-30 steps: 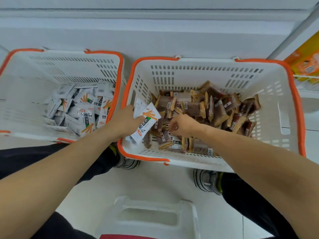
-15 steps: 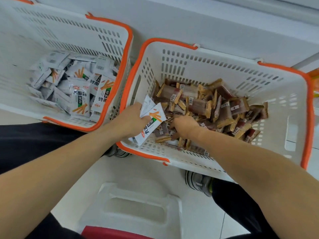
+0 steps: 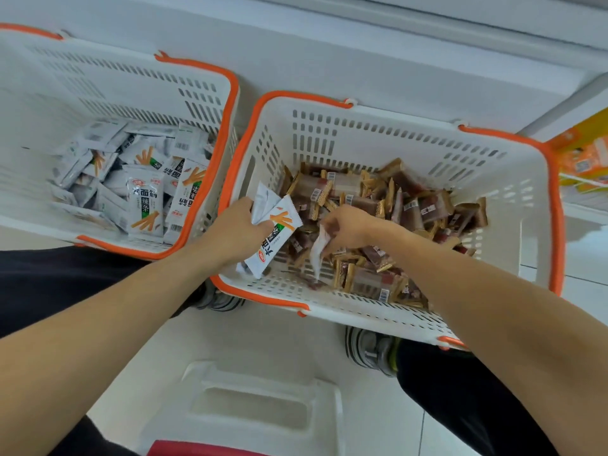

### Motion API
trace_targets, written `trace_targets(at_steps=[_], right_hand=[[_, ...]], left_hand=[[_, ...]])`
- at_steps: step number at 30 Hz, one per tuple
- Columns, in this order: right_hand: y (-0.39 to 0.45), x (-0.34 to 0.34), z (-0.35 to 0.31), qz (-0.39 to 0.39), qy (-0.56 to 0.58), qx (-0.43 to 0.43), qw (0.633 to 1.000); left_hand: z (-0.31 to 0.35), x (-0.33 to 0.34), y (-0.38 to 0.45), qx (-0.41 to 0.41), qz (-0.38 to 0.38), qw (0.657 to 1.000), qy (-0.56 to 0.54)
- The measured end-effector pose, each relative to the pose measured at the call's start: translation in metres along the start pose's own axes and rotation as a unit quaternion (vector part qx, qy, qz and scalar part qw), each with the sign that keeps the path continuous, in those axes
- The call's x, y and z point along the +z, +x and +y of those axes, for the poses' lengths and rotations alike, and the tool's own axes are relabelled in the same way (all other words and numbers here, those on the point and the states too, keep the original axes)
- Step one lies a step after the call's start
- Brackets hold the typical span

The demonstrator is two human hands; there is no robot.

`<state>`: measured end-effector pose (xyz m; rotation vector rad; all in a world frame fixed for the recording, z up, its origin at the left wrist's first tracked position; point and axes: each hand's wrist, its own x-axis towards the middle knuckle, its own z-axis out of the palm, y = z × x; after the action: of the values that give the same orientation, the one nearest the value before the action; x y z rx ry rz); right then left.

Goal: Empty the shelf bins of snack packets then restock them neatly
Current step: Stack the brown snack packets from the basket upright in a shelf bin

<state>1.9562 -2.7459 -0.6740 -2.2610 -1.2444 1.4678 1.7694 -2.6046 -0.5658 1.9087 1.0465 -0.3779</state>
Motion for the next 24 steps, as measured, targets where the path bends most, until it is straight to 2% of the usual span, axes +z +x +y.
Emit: trace_targets(at_steps=[2,5,8,10,12,14,17,20,22,24], right_hand=[[-0.020,-0.028,-0.008,0.017,0.144,-0.008,0.989],[-0.048,-0.059,-0.026,-0.020,0.386,-0.053,0.921],[-0.059,-0.063,-0.059,-0.025,0.468,-0.098,0.878],[-0.055,-0.056,-0.087,0.014,0.492,-0.104,0.864],[-0.049,-0.051,-0.116,0.074,0.486,-0.091,0.866],[-0.044,-0.047,-0.147,0.123,0.457,-0.084,0.877],[-0.036,-0.037,-0.195,0.168,0.402,-0.112,0.893],[-0.030,-0.027,-0.231,0.118,0.353,-0.174,0.912],[-0.028,-0.027,-0.236,0.103,0.236,-0.190,0.947],[-0.022,-0.034,-0.217,0.183,0.093,-0.170,0.964]], left_hand=[[0.004,0.000,-0.002,0.015,0.042,0.998,-0.039],[0.010,-0.003,-0.007,0.047,0.072,0.982,-0.169],[0.020,-0.015,-0.013,0.047,0.048,0.945,-0.321],[0.025,-0.027,-0.017,0.036,0.008,0.907,-0.421],[0.021,-0.043,-0.019,0.036,-0.015,0.883,-0.468],[0.012,-0.065,-0.021,0.039,0.037,0.895,-0.444],[-0.002,-0.104,-0.024,0.077,0.165,0.931,-0.317],[-0.020,-0.136,-0.023,0.098,0.284,0.937,-0.176],[-0.037,-0.152,-0.019,0.090,0.290,0.947,-0.106],[-0.052,-0.160,-0.013,0.039,0.242,0.968,-0.045]])
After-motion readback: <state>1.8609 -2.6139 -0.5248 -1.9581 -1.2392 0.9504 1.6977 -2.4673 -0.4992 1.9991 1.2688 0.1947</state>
